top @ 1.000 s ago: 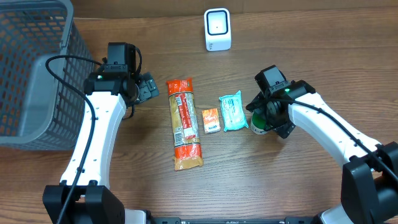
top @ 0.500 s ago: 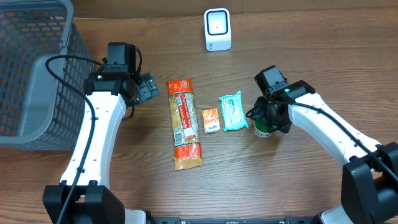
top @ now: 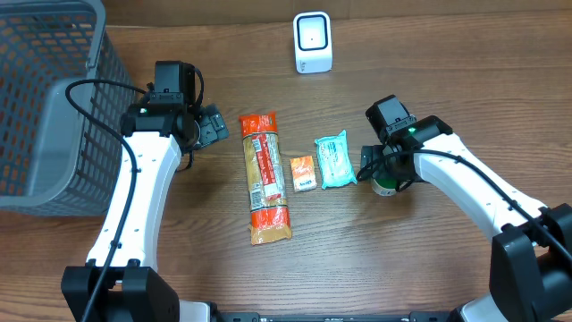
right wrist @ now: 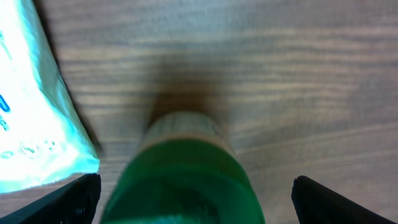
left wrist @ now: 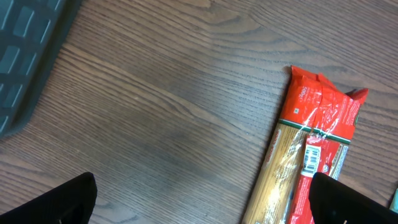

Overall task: Scan the item barcode
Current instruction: 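Lower the right gripper around the green jar and close on it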

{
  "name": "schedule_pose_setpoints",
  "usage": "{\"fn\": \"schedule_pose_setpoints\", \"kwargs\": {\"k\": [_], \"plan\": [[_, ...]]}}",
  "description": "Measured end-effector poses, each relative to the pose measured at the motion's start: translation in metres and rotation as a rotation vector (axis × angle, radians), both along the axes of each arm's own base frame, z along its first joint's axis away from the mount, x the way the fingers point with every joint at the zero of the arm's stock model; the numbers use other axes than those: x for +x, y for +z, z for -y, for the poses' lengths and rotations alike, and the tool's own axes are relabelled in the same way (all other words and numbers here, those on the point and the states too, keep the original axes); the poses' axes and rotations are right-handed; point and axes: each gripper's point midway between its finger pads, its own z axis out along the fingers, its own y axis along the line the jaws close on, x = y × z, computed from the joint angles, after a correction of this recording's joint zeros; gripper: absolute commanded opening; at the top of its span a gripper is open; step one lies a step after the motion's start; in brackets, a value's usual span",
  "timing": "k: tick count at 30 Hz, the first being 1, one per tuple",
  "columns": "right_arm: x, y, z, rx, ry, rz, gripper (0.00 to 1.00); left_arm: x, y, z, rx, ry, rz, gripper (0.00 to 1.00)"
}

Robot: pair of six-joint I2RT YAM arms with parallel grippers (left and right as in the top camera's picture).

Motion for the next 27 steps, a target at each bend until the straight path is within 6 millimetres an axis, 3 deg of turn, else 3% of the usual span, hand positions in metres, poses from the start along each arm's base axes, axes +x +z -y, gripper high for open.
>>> {"fn": "schedule_pose_setpoints", "kwargs": {"k": [13,27], "plan": [[-0.014,0.014,-0.019,0.116,-0.063,-0.091,1.00,0.000,0.000,0.000,0.000,0.000,0.000,1.00],[-0.006,0.015,-0.012,0.087,-0.151,-0.045,0.97,0.000,0.000,0.000,0.000,0.000,0.000,1.00]]}}
